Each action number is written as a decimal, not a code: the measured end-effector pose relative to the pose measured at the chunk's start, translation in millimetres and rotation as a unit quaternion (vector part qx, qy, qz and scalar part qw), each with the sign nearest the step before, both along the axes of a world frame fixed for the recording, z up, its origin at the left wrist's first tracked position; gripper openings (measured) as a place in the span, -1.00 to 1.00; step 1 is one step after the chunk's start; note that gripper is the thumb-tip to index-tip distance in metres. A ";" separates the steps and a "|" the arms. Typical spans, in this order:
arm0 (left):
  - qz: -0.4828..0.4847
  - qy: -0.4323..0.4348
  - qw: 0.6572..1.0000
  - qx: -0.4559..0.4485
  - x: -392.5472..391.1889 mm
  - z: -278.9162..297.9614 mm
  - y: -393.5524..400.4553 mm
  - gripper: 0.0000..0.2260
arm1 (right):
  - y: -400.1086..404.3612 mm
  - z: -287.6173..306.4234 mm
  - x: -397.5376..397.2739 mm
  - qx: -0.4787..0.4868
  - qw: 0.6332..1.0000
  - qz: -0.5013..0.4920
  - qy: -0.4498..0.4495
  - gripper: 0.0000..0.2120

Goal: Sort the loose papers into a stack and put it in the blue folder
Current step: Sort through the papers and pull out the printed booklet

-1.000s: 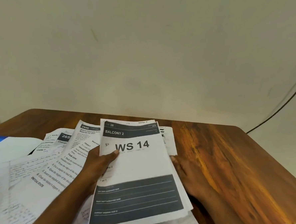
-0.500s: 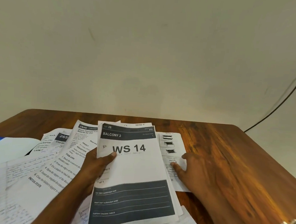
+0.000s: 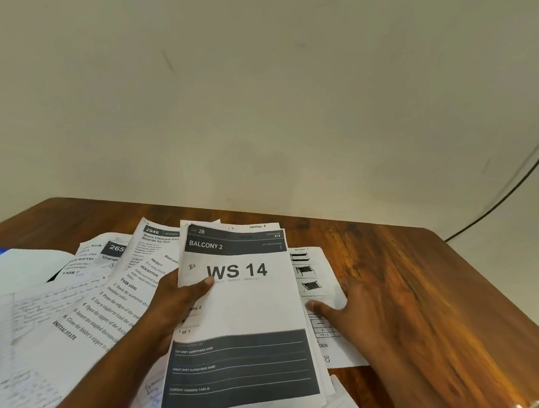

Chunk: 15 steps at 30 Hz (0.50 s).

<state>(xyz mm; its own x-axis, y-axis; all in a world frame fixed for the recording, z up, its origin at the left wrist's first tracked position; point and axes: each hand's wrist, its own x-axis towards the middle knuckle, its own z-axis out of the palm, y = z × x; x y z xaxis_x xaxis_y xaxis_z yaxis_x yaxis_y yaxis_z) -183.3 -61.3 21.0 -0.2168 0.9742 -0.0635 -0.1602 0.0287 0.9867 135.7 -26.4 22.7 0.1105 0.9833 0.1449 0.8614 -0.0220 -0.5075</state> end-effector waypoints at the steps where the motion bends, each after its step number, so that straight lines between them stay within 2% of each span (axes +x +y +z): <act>1: 0.000 0.001 1.000 0.000 -0.1 -0.3 0.5 -0.74 | 0.5 -1.8 -0.3 -0.014 1.000 0.000 0.009 -0.10; 5: 0.001 0.000 1.000 -0.003 -0.6 -2.3 1.9 -0.70 | 4.9 -2.1 2.3 -0.045 0.997 -0.003 0.056 -0.13; 9: 0.005 0.002 1.000 -0.001 -0.1 -2.0 2.3 -0.73 | 9.4 -0.6 9.2 -0.041 0.983 -0.001 0.178 -0.35; 12: 0.009 0.010 1.000 -0.002 -0.3 -3.1 2.7 -0.72 | 10.3 2.2 10.8 -0.031 0.977 -0.011 0.211 -0.41; 15: 0.011 0.015 1.000 -0.002 -0.4 -2.9 2.5 -0.72 | 11.8 -0.3 8.5 0.007 0.974 -0.018 0.224 -0.59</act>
